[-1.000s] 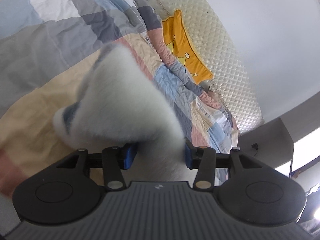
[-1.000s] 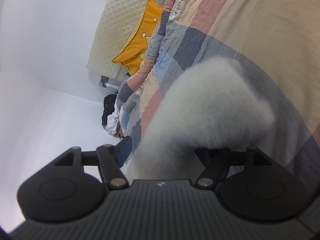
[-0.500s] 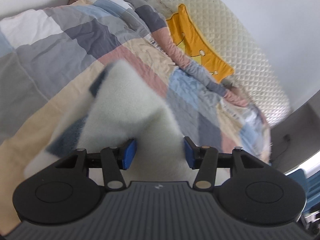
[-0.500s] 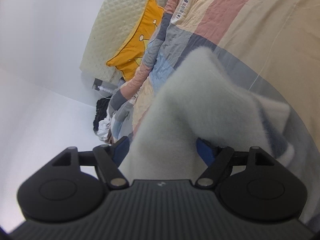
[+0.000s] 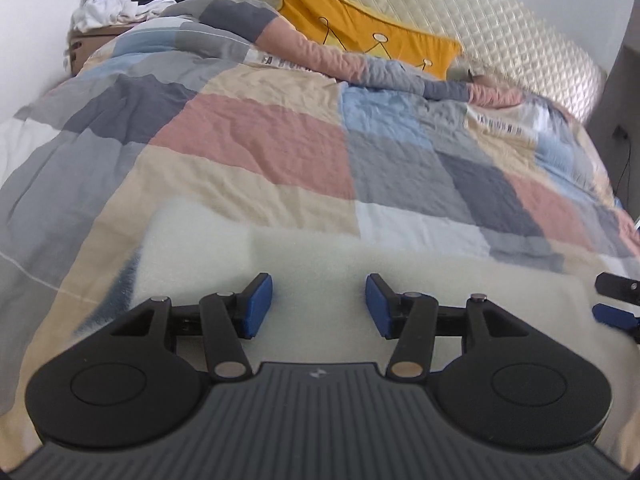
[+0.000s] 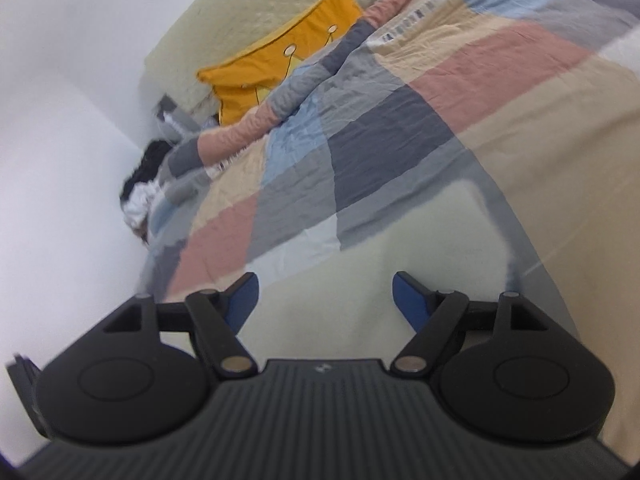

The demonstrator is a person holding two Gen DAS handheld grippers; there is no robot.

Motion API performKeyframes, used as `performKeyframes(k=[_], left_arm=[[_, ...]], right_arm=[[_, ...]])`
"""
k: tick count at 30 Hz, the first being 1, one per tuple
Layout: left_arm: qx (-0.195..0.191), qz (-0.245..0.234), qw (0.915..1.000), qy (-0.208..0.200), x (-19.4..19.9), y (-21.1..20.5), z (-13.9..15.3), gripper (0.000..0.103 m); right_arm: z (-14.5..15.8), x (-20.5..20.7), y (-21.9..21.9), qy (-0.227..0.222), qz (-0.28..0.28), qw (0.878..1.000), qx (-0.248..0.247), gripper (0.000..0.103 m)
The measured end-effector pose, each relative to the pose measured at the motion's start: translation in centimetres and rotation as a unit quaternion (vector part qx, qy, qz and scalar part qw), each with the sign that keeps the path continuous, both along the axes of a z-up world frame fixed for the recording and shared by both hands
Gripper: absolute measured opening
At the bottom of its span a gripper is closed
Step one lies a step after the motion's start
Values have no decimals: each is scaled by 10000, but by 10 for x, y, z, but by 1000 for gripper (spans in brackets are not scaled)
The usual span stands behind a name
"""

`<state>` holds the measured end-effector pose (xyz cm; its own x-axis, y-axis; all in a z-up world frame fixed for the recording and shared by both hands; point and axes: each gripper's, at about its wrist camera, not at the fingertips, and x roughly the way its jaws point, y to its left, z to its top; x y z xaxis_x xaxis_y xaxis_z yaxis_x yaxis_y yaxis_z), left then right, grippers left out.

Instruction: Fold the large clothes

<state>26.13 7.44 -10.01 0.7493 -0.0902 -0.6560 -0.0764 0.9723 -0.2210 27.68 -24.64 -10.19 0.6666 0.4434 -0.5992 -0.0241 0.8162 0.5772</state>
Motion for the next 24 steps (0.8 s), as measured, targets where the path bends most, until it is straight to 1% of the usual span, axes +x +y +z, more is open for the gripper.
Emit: performKeyframes(k=[2,5,7,8,10,13,17,20,24], left_arm=[[0,-16,10000,21,5,0,-4,59],[-148,23,9999,29,7,5,-10,60],[-39,-12,10000,-16,6,2,-11,60],[17,-15,10000,-54,4,0,-11,60],[125,0,9998,-129,1,-4,-9,61],[240,33,9995,-219,-9,-10,-3,64],[98,-25,9995,-285,-27,-14,9,66],[118,-195,9990,-391,-46,-24,18,69],[257,-462,9972,-533,-71,-43,25,69]], right_arm=[[-9,5,6,34,157,9996,-236,75],[-20,7,16,-100,367,9977,-554,75],[-22,8,24,-196,499,9949,-851,76],[-23,8,26,-227,519,9941,-925,76],[-23,6,27,-273,514,9934,-992,76],[-21,0,25,-338,452,9939,-948,76],[-12,-10,21,-420,363,9951,-814,76],[-1,-21,19,-518,298,9958,-700,76],[10,-37,26,-641,312,9919,-1051,76]])
